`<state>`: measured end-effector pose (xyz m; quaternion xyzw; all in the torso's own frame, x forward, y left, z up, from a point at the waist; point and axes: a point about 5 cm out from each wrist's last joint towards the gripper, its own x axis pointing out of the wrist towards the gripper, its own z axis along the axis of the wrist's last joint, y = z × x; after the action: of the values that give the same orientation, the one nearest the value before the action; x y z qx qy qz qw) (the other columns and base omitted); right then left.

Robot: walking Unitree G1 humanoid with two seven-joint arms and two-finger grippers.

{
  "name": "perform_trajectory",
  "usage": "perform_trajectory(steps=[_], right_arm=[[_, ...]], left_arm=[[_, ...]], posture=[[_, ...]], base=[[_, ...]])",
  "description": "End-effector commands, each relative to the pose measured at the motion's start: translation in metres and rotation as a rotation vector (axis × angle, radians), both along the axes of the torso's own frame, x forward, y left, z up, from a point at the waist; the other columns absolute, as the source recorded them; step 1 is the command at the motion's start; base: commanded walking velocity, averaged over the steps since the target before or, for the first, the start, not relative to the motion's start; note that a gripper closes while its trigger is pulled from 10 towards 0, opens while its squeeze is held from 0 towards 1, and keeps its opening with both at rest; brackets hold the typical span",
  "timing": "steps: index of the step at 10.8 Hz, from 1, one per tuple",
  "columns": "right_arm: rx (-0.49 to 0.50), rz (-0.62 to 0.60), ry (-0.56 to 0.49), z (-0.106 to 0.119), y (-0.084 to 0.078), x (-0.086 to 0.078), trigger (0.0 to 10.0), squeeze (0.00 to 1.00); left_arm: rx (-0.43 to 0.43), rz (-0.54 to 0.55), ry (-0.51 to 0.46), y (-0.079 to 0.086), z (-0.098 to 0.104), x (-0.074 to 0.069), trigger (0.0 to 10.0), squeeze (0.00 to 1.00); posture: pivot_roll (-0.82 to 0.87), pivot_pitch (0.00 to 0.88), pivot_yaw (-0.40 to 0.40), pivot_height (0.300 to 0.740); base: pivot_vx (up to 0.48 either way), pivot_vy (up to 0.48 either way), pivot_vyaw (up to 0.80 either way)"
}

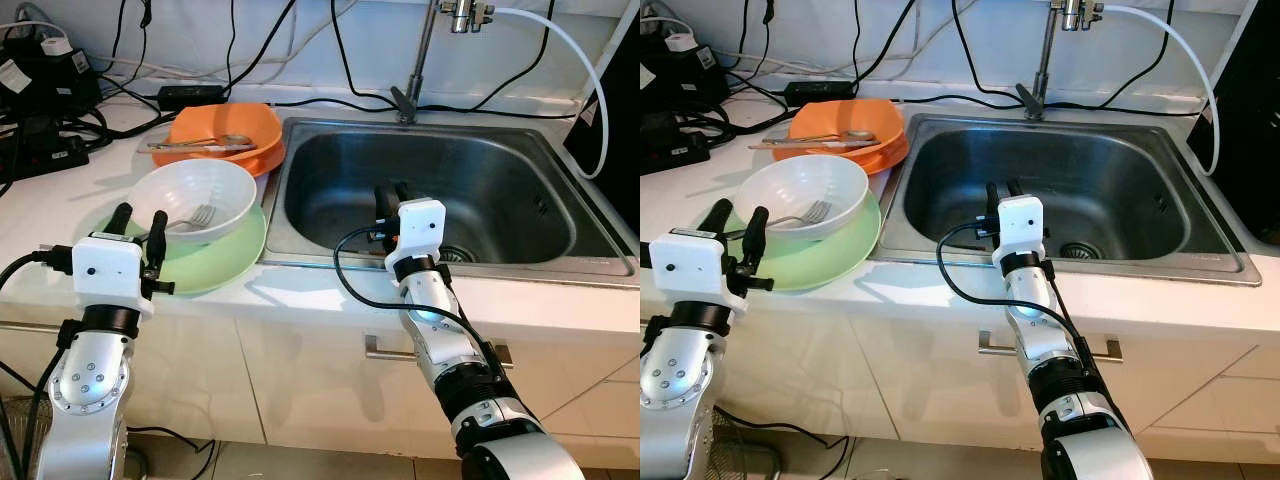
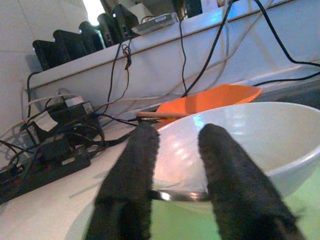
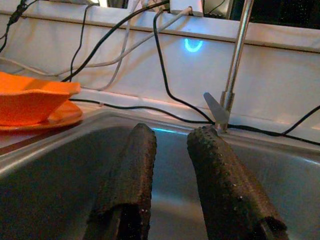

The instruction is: Kitchen organization

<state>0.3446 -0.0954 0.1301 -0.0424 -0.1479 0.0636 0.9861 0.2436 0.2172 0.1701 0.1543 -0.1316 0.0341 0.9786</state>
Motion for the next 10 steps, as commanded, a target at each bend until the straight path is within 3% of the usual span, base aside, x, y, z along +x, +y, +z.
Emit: perform_trajectory(steps=[1,7,10], right_arm=[[-0.010,-0.012,-0.008,0.003,-0.004,0.002,10.0,0.00],[-0.008,-0.016,-0.005,0.002,-0.004,0.002,10.0,0.00],[-0.007,-0.017,-0.005,0.002,-0.003,0.003,10.0,0.00]], left_arm=[[0.002,-0.013,-0.008,-0.002,0.002,0.003,0.0,0.00],[0.039,-0.054,-0.047,-0.008,0.012,0.007,0.0,0.00],[0.111,-0.146,-0.215,-0.035,0.060,0.015,0.0,0.00]], posture=[[0.20,0.000,0.012,0.740],[0.20,0.000,0.015,0.740],[0.20,0.000,0.013,0.740]], base=[[0.000,0.000,0.00],[0.000,0.000,0.00],[0.000,0.000,0.00]])
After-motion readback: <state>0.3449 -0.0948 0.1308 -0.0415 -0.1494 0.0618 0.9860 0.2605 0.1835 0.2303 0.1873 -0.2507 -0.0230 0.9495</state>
